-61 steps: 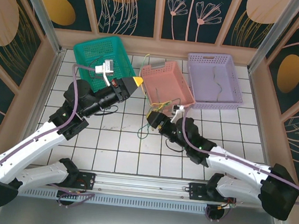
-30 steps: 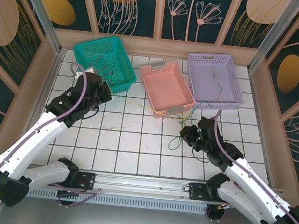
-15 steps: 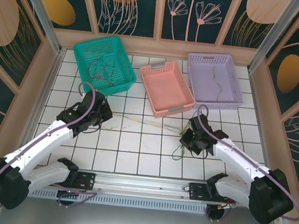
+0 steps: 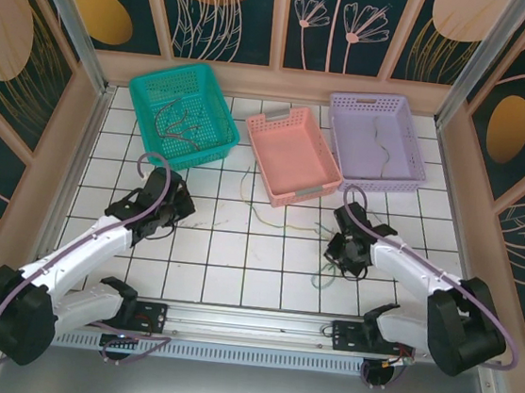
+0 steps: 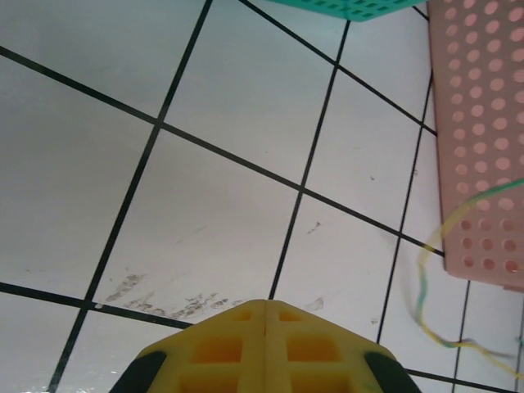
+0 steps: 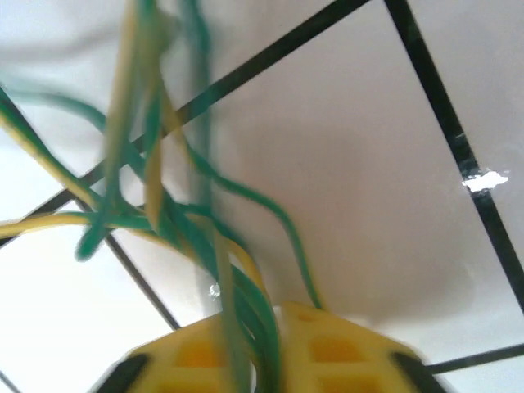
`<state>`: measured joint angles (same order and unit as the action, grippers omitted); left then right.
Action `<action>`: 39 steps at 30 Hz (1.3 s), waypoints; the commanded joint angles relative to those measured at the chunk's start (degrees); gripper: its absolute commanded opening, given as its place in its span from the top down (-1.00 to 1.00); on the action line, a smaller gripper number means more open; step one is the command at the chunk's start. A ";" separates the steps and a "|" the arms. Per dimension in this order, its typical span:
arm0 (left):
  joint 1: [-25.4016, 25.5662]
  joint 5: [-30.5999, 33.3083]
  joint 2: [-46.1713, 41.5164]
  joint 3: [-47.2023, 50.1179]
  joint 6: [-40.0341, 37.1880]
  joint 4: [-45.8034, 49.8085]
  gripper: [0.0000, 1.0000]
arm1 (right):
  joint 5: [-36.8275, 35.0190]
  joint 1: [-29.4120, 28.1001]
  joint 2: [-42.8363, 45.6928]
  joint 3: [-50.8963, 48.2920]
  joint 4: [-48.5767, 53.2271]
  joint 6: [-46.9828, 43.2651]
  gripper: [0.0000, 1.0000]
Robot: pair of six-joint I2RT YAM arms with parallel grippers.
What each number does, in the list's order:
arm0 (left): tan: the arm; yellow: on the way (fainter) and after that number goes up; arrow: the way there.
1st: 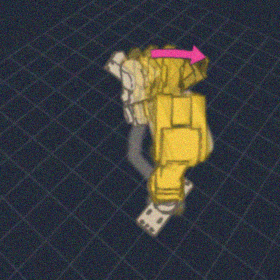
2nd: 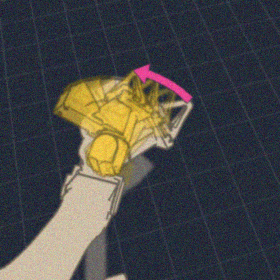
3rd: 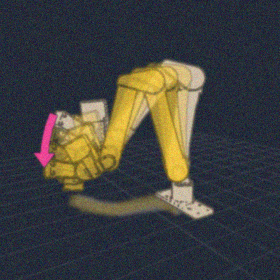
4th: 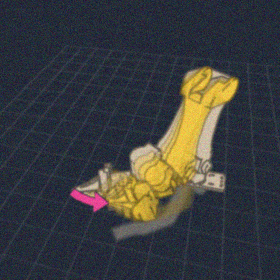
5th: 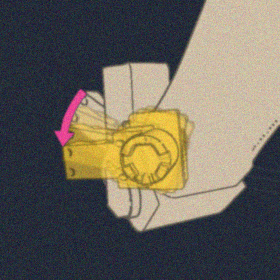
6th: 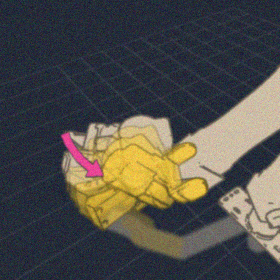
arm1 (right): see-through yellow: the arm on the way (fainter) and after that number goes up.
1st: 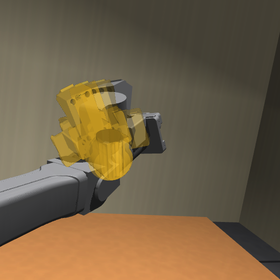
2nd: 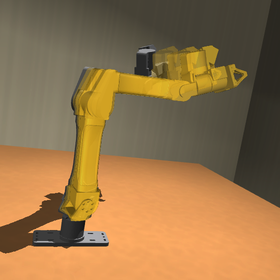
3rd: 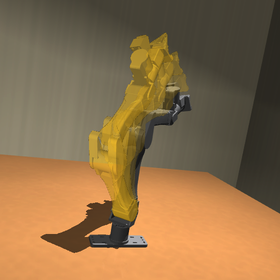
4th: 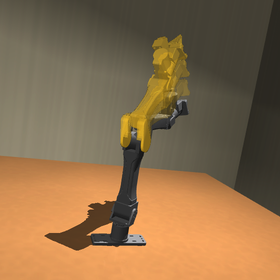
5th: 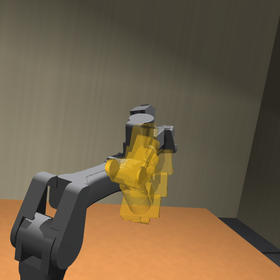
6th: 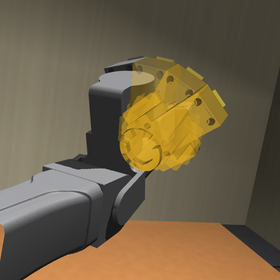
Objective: Untangle the cables
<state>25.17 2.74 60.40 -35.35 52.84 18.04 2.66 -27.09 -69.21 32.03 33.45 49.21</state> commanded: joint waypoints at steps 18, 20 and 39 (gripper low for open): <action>22.97 -12.91 7.36 -10.25 54.87 -12.04 -0.33 | -6.41 -19.12 6.06 7.41 -5.89 1.08 1.00; 24.55 -14.17 10.07 -8.72 57.54 -16.65 -0.32 | -6.63 -20.29 4.89 8.55 -7.53 1.55 1.00; 24.67 -6.90 23.96 -5.85 62.69 -28.78 0.38 | 0.31 -22.66 2.00 12.28 -12.48 -2.15 1.00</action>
<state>50.24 -6.37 83.31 -42.28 116.25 -8.10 0.47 -49.41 -68.40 42.57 23.18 49.19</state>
